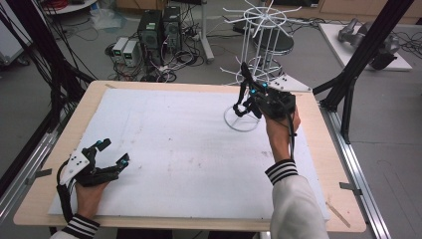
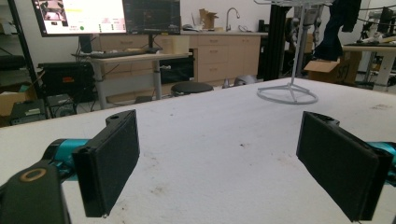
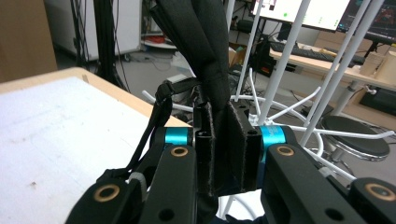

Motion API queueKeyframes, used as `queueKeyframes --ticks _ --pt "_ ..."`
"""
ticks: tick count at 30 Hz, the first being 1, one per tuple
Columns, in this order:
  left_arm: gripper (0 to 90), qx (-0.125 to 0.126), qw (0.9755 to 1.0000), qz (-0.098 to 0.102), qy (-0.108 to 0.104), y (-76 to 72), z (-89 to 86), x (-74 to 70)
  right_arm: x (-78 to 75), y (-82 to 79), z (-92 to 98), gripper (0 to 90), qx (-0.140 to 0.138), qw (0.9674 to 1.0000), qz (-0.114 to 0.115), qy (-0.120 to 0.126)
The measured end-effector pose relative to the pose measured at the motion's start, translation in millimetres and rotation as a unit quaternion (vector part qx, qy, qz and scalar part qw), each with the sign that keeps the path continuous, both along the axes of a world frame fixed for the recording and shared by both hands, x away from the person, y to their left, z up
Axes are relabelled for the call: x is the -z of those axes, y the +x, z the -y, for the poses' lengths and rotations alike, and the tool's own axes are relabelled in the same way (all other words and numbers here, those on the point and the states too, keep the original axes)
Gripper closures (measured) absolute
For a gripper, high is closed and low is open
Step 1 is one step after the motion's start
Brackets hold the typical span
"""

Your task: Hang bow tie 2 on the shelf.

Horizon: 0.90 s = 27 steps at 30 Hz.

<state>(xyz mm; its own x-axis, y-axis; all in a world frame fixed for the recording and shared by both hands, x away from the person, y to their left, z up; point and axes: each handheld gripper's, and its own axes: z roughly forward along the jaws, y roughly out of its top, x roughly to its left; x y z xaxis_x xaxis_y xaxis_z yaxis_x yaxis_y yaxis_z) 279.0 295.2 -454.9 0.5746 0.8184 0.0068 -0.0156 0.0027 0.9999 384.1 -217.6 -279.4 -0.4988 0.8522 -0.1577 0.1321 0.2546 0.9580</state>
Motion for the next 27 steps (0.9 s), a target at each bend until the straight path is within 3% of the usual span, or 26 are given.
queueKeyframes --ticks 8,15,23,27 --pt "13.7 0.000 1.0000 0.000 0.000 0.0 0.0 0.0 -0.5 0.6 -1.9 80.8 -0.005 0.9997 0.007 -0.025" --pt "13.7 0.000 1.0000 0.001 0.001 0.1 0.1 0.0 -2.6 0.4 -1.6 77.3 -0.008 0.9997 0.009 -0.019" --pt "13.7 0.000 1.0000 0.001 0.001 0.0 0.2 0.0 -5.5 -4.0 2.9 72.4 -0.012 0.9998 0.012 0.007" --pt "13.7 0.000 1.0000 0.001 0.000 -0.1 0.2 0.0 -7.9 -8.7 4.0 58.8 -0.015 0.9996 0.011 0.023"
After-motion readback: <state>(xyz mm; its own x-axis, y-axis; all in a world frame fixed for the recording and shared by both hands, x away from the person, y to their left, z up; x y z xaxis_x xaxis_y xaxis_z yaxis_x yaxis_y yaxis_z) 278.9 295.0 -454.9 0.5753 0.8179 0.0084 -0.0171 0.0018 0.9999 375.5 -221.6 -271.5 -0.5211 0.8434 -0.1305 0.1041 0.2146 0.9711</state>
